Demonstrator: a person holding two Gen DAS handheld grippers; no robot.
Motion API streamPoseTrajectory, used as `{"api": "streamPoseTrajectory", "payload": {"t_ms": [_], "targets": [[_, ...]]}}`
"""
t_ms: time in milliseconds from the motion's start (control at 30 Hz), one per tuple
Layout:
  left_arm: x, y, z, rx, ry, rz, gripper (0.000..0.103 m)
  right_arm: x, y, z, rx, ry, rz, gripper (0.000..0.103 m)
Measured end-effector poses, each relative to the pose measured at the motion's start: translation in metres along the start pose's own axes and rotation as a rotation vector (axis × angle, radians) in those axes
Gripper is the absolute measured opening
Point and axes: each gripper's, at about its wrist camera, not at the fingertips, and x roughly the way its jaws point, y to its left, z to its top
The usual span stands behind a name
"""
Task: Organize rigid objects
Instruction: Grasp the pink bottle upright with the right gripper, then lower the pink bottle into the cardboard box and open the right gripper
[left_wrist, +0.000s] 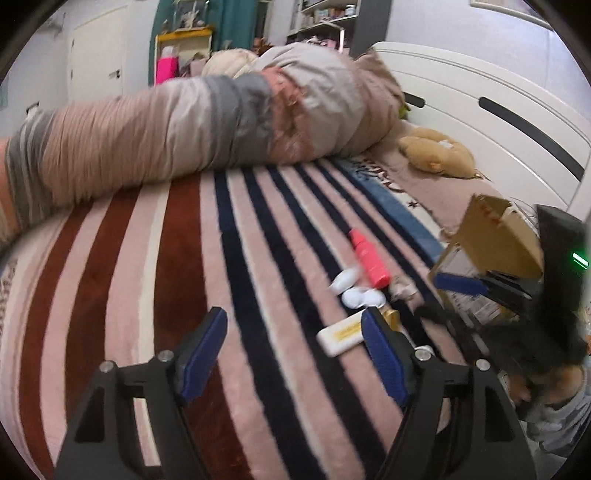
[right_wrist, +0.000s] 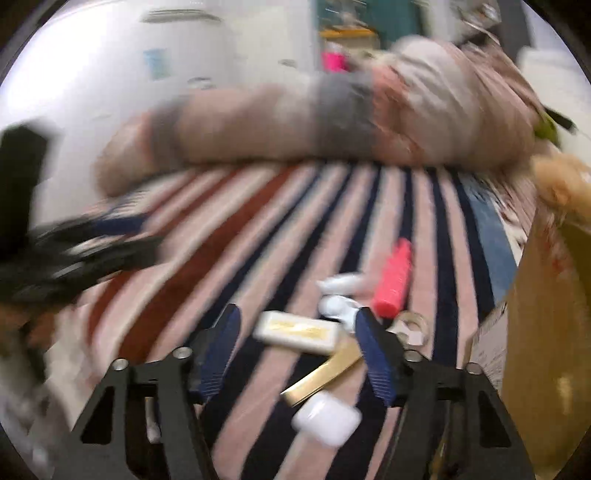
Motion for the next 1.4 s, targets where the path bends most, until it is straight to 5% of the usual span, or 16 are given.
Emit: {"api": "streamPoseTrajectory", "payload": {"t_ms": [200, 567, 767, 1067, 1167, 1333, 1400], "targets": [[0.027, 0.023, -0.023, -0.050, 0.004, -0.032, 0.072, 0.079, -0.054, 0.015, 0.169, 0.044, -0.236, 0.042], [0.050, 0.038, -0.027, -0.102, 0.012, -0.088, 0.072, 0.136, -0.091, 0.031, 0.225, 0.145, -0.235, 0.027], [0.034, 0.028, -0.012, -0.114, -0.025, -0.147, 0.072, 0.086, -0.054, 0.025, 0.138, 0.032, -0.157, 0.027], [-0.013, -0.035, 0.025, -0.053, -0.091, -0.311, 0.072, -0.022, 0.008, 0.015, -0.020, -0.090, 0.229, 0.027], [-0.022, -0.059, 0.034, -0.031, -0.103, -0.334, 0.071, -0.056, 0.016, 0.014, -0.086, -0.143, 0.282, 0.027], [-0.038, -0.103, 0.056, 0.009, -0.140, -0.442, 0.055, -0.102, -0.002, 0.010, -0.105, -0.206, 0.348, 0.027], [-0.037, -0.124, 0.066, 0.033, -0.135, -0.473, 0.041, -0.117, -0.013, 0.008, -0.109, -0.232, 0.343, 0.027]]}}
